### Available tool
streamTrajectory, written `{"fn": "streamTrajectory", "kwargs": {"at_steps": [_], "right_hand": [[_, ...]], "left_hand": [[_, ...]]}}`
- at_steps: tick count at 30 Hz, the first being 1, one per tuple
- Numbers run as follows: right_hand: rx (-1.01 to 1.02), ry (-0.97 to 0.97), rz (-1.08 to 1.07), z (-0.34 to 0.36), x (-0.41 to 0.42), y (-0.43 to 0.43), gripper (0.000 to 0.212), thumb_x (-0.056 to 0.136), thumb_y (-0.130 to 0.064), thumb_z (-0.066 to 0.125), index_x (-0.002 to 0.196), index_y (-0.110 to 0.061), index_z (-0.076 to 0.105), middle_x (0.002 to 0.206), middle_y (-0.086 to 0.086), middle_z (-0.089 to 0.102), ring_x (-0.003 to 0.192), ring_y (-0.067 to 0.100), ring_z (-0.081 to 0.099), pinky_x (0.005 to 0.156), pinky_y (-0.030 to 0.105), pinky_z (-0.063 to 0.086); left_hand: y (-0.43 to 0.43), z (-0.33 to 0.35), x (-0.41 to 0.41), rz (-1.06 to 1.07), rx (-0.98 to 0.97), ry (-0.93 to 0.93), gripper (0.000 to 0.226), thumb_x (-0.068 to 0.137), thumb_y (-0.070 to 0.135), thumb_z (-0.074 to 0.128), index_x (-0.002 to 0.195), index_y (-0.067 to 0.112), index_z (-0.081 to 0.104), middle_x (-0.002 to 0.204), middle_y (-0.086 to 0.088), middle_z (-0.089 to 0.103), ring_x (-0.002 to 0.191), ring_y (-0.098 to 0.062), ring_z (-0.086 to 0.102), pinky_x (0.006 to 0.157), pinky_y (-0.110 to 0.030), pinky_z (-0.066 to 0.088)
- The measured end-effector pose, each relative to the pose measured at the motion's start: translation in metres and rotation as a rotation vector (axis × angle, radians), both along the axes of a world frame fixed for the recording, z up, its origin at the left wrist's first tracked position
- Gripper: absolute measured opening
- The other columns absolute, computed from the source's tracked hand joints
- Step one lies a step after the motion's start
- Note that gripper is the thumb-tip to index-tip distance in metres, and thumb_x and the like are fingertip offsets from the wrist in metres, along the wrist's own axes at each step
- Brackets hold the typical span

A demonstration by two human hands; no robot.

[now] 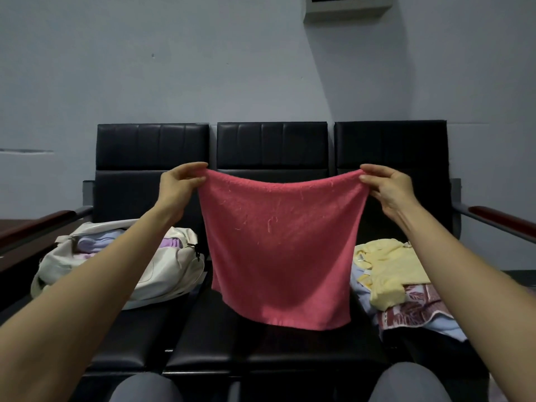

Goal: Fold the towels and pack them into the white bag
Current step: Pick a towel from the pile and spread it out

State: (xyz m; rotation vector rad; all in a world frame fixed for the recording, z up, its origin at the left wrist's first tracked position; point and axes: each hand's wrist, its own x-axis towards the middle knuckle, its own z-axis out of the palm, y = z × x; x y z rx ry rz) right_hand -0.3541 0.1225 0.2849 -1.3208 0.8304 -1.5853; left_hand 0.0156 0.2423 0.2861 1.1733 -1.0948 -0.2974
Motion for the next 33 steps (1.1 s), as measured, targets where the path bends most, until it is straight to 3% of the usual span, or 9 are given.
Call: {"fn": "streamTrajectory", "kwargs": {"at_steps": [3,5,9,13,16,19,23,27,33], "right_hand": [[-0.079,-0.029,-0.025,-0.001,0.000,0.007,0.024,0.083,0.003,0.067,0.093,-0.018,0.071,0.098,0.001,0.069,0.096,0.015,0.066,0.084,0.026,0.055],[-0.131,-0.091,-0.003,0.002,-0.001,0.013,0.022,0.081,0.000,0.070,0.094,-0.018,0.072,0.096,-0.001,0.070,0.093,0.013,0.066,0.081,0.024,0.054],[-0.223,-0.193,0.066,0.016,-0.003,0.025,0.029,0.058,-0.023,0.080,0.086,-0.022,0.075,0.091,-0.003,0.073,0.088,0.010,0.067,0.074,0.020,0.053],[-0.247,-0.171,0.091,0.024,0.002,0.020,0.032,0.053,-0.029,0.082,0.084,-0.022,0.076,0.094,-0.002,0.071,0.091,0.011,0.066,0.076,0.019,0.052],[-0.164,-0.149,0.059,0.018,0.007,-0.002,0.023,0.065,-0.018,0.082,0.086,-0.019,0.074,0.098,0.003,0.070,0.094,0.014,0.066,0.078,0.020,0.052],[-0.014,-0.044,0.033,-0.004,0.015,-0.036,0.018,0.080,-0.002,0.072,0.095,-0.012,0.072,0.097,0.007,0.069,0.093,0.019,0.066,0.073,0.020,0.053],[0.199,0.085,0.028,-0.055,0.033,-0.082,0.033,0.084,0.010,0.064,0.117,0.005,0.061,0.084,0.008,0.064,0.072,0.015,0.062,0.061,0.013,0.054],[0.370,0.173,-0.003,-0.117,0.053,-0.140,0.032,0.086,0.015,0.055,0.115,0.004,0.062,0.078,0.009,0.061,0.061,0.014,0.059,0.051,0.016,0.051],[0.473,0.214,-0.025,-0.187,0.074,-0.196,0.038,0.085,0.017,0.048,0.114,-0.002,0.064,0.085,0.008,0.062,0.071,0.014,0.057,0.066,0.023,0.049]], "left_hand": [[0.010,-0.002,-0.004,-0.002,-0.080,0.008,0.032,0.088,-0.005,0.059,0.116,0.010,0.067,0.095,0.007,0.066,0.087,-0.002,0.061,0.082,-0.015,0.051],[0.017,-0.001,-0.004,-0.018,-0.154,0.024,0.031,0.087,-0.007,0.059,0.113,0.010,0.067,0.094,0.005,0.066,0.085,-0.001,0.062,0.083,-0.016,0.052],[0.027,0.016,-0.001,-0.063,-0.252,0.016,0.028,0.089,0.000,0.061,0.106,0.022,0.064,0.094,0.004,0.063,0.084,-0.002,0.060,0.079,-0.017,0.052],[0.013,0.034,0.009,-0.010,-0.092,-0.036,0.028,0.090,0.007,0.063,0.117,0.013,0.059,0.101,0.000,0.059,0.094,-0.010,0.058,0.078,-0.019,0.050],[-0.010,0.034,0.017,0.003,0.016,0.108,0.037,0.086,0.003,0.067,0.121,-0.002,0.054,0.097,-0.003,0.057,0.097,-0.017,0.058,0.075,-0.020,0.051],[-0.045,0.016,0.027,0.001,0.113,0.189,0.043,0.084,0.000,0.069,0.122,-0.007,0.051,0.103,-0.011,0.057,0.079,-0.013,0.058,0.067,-0.019,0.052],[-0.102,-0.036,0.043,0.082,0.254,0.293,0.050,0.078,0.000,0.076,0.120,-0.005,0.050,0.105,-0.019,0.056,0.068,-0.015,0.057,0.061,-0.022,0.049],[-0.162,-0.104,0.051,0.085,0.378,0.361,0.038,0.078,-0.007,0.072,0.110,0.002,0.053,0.100,-0.018,0.057,0.069,-0.015,0.056,0.061,-0.023,0.049],[-0.221,-0.174,0.056,0.077,0.442,0.353,0.044,0.079,-0.011,0.068,0.120,-0.003,0.055,0.107,-0.013,0.055,0.079,-0.016,0.057,0.061,-0.019,0.045]]}}
